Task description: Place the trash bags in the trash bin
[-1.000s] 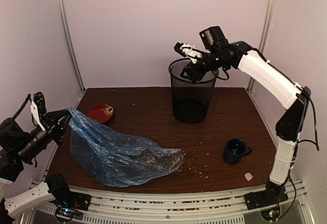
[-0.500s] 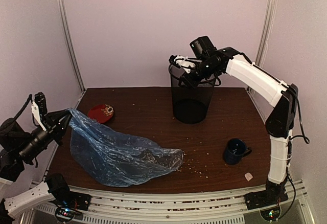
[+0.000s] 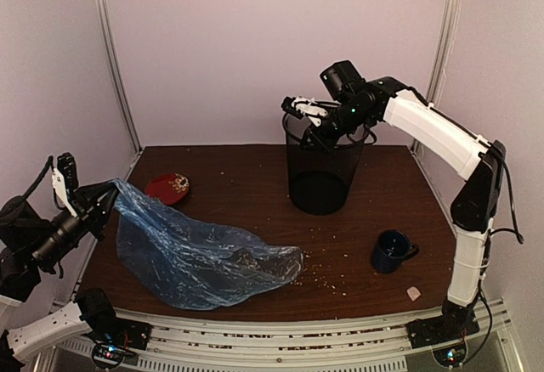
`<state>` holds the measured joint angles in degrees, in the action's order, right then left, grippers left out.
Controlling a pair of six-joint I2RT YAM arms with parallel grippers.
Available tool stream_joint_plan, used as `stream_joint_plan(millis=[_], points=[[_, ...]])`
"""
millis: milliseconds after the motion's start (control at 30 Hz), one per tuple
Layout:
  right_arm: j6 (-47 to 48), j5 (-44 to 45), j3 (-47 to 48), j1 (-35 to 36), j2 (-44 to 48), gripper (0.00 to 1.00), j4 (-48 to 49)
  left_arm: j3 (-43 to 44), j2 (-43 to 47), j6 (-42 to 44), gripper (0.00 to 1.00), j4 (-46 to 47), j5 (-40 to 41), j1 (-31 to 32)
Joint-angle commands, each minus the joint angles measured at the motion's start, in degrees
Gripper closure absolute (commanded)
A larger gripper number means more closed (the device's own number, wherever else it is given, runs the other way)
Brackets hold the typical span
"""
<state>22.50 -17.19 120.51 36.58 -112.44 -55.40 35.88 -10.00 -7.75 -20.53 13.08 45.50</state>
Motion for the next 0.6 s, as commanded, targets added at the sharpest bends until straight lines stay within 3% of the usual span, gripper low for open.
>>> stream_joint_plan(millis=[0,567], points=[[-0.43,-3.05,-3.35,1.52,5.82,0.96,-0.93,-0.46,0.62,1.06,1.00,2.79,1.46,0.06],[1.75,-6.01,-16.80,11.14,16.55,0.99,-2.19,-0.19,-0.97,1.15,1.00,2.52,2.85,-0.18]])
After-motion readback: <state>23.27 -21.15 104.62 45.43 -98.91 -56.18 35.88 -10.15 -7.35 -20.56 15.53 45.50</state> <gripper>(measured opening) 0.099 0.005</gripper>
